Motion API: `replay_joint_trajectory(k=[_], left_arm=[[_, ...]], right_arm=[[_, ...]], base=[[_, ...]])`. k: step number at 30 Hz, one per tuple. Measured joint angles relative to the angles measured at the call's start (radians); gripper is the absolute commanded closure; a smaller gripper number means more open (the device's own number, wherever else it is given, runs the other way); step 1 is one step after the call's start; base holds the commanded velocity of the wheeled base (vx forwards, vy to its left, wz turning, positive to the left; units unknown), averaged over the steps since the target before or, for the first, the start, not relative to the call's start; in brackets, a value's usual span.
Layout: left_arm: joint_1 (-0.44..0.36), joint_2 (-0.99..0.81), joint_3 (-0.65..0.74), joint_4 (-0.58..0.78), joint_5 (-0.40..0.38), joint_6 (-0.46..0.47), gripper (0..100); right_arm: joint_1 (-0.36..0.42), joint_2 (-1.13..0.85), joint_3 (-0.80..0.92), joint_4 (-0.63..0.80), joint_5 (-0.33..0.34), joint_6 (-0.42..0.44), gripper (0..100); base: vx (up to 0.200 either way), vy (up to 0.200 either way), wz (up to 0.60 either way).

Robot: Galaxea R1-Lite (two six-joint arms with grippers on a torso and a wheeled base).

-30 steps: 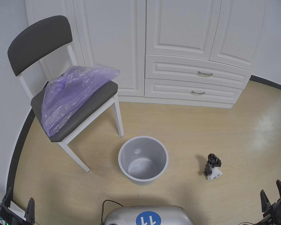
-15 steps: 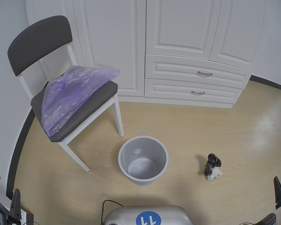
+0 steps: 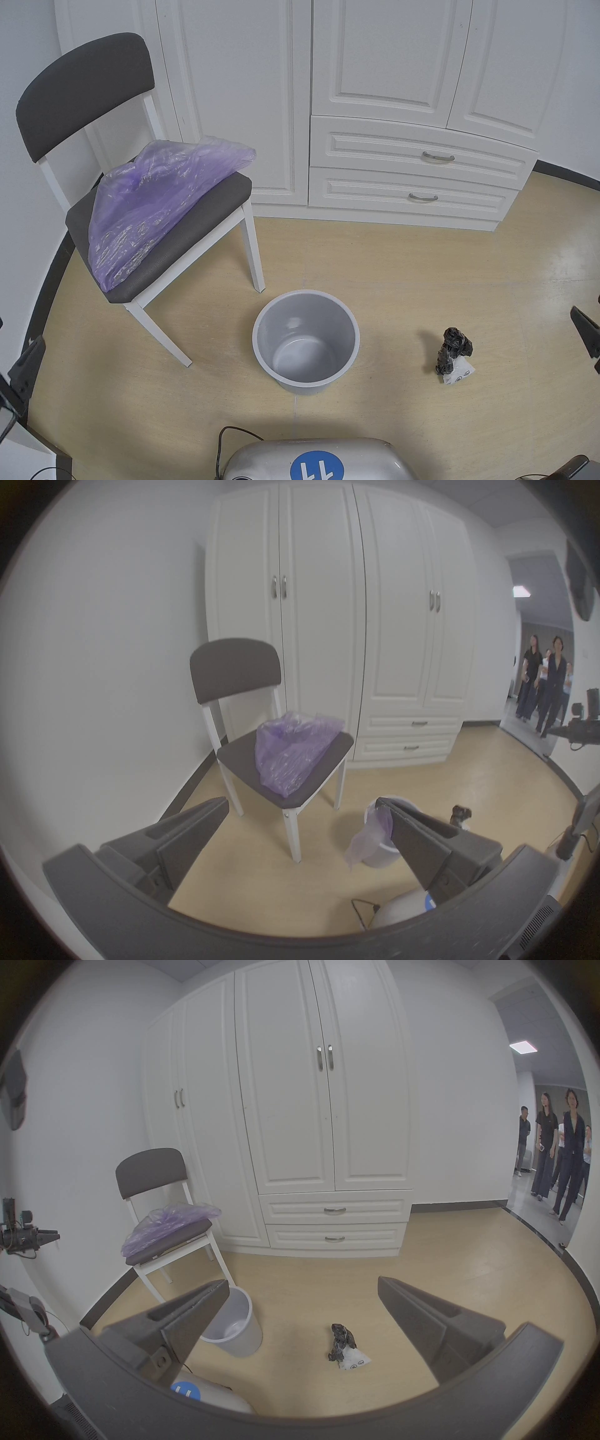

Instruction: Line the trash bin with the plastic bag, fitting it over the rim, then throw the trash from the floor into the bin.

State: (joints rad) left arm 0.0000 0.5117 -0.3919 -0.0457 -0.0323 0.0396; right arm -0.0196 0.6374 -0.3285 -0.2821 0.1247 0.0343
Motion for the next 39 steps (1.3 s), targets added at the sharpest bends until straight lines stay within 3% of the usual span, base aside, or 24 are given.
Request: replay_joint_trajectory(k=[4, 7, 12, 14, 17, 24, 30, 39], left_arm=[[0.000, 0.180, -0.066, 0.000, 0.038, 0.043, 0], [-0.006, 0.311, -0.108, -0.001, 0.077, 0.076, 0], [-0.031, 0.484, -0.172, -0.003, 0.153, 0.109, 0], [-0.051, 0.549, -0.199, -0.005, 0.212, 0.121, 0], [-0.088, 0.639, -0.239, -0.009, 0.313, 0.146, 0], [-0.151, 0.816, -0.314, -0.068, 0.434, 0.224, 0], [-0.172, 0.963, -0.334, -0.227, 0.539, 0.297, 0], [-0.167, 1.107, -0.342, -0.406, 0.614, 0.417, 0]], right_arm=[[0.009, 0.133, -0.021, -0.089, -0.009, 0.008, 0], [0.038, 0.225, -0.030, -0.158, -0.051, 0.036, 0], [0.161, 0.346, -0.042, -0.280, -0.224, 0.094, 0], [0.228, 0.384, -0.046, -0.334, -0.311, 0.109, 0], [0.296, 0.427, -0.052, -0.389, -0.378, 0.122, 0], [0.355, 0.485, -0.058, -0.420, -0.411, 0.127, 0], [0.364, 0.514, -0.059, -0.426, -0.414, 0.128, 0], [0.361, 0.521, -0.058, -0.429, -0.414, 0.129, 0]], base=[[0.000, 0.000, 0.00], [0.000, 0.000, 0.00], [0.000, 0.000, 0.00], [0.000, 0.000, 0.00], [0.000, 0.000, 0.00], [0.000, 0.000, 0.00], [0.000, 0.000, 0.00], [0.000, 0.000, 0.00]])
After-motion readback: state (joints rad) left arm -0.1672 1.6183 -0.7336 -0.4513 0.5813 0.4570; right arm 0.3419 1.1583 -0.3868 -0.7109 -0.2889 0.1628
